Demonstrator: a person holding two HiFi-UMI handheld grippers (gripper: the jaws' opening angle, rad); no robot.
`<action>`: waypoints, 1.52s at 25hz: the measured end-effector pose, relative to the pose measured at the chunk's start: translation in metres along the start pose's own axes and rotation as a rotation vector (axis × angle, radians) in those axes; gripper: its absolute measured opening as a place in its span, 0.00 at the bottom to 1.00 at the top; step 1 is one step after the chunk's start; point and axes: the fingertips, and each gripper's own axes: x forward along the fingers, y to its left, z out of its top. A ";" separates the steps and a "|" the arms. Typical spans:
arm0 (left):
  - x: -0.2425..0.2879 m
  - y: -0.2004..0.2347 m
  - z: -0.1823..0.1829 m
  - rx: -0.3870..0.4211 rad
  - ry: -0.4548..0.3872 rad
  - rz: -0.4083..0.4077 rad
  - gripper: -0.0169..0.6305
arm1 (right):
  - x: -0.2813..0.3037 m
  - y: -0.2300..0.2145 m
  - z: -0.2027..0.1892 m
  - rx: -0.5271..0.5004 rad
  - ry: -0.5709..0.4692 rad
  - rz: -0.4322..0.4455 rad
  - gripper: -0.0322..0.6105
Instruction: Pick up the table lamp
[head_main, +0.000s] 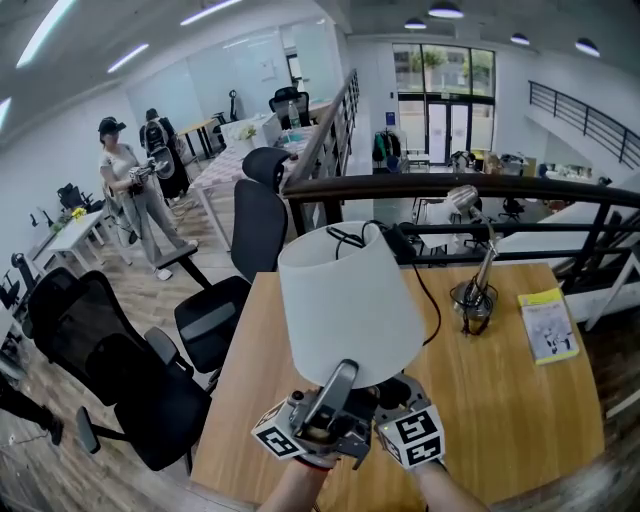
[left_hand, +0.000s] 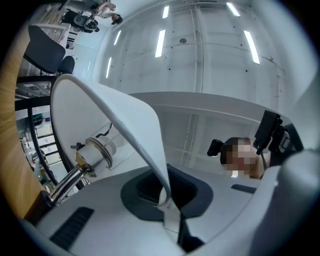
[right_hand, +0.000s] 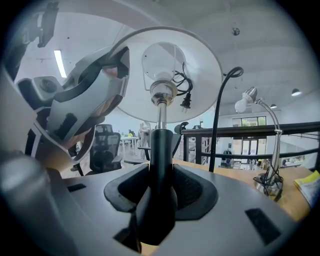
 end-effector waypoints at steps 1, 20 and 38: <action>0.002 -0.001 0.001 0.005 0.003 -0.004 0.04 | 0.000 -0.001 0.002 -0.001 -0.006 -0.001 0.29; 0.041 -0.031 0.011 0.104 0.084 -0.085 0.04 | -0.005 -0.011 0.056 -0.022 -0.112 -0.012 0.29; 0.063 -0.052 0.014 0.144 0.138 -0.136 0.04 | -0.012 -0.013 0.089 -0.039 -0.177 -0.015 0.29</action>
